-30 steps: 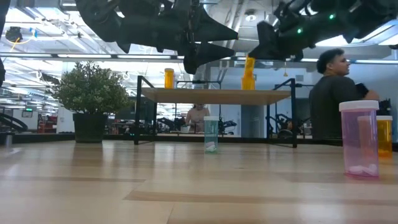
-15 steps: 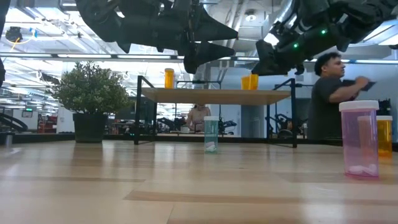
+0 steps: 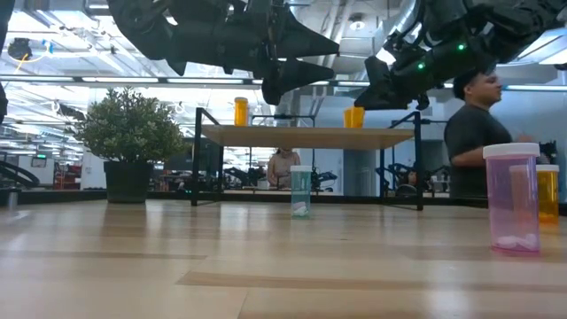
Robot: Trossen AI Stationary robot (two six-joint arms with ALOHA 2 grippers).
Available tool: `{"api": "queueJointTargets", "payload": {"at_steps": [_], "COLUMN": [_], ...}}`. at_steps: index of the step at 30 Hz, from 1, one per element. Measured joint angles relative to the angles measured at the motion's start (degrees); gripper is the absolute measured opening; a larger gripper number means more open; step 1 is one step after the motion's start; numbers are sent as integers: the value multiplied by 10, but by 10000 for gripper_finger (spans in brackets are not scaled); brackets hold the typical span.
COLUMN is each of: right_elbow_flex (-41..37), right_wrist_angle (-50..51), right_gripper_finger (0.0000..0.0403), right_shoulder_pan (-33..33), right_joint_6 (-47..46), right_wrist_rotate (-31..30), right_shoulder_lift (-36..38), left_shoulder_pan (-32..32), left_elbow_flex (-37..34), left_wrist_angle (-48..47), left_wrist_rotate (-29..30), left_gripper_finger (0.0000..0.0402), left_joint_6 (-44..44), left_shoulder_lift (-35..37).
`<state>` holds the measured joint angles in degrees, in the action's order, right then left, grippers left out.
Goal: Pick and place medicine bottles onto shelf by color
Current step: Put the top left orange small pill bottle on the shelf, then put the orange large pill bottle on the shelf
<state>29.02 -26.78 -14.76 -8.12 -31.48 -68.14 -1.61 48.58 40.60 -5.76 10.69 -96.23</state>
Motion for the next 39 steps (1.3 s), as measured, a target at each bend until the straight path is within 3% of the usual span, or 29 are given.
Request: {"api": "queueJointTargets", "payload": {"at_steps": [10, 21, 25, 31, 39], "right_elbow_flex": [23, 152, 156, 135, 41], "right_wrist_angle": [30, 378, 460, 573, 608], "right_gripper_finger": [211, 212, 205, 200, 199], "right_shoulder_pan": [0, 48, 94, 205, 376], "right_joint_6": [12, -15, -56, -204, -365], "right_wrist_rotate": [0, -8, -23, -31, -29], "right_shoulder_lift": [0, 65, 139, 246, 288], "left_shoulder_pan": [1, 1, 1, 2, 13], "left_elbow_flex": [0, 0, 0, 0, 0], "left_wrist_angle": [0, 0, 0, 12, 41], "left_wrist_rotate": [0, -11, -12, -13, -26], "left_gripper_finger": [226, 226, 226, 226, 226], "left_joint_6": [1, 1, 1, 0, -2], "left_shoulder_lift": [0, 0, 0, 0, 0]}}
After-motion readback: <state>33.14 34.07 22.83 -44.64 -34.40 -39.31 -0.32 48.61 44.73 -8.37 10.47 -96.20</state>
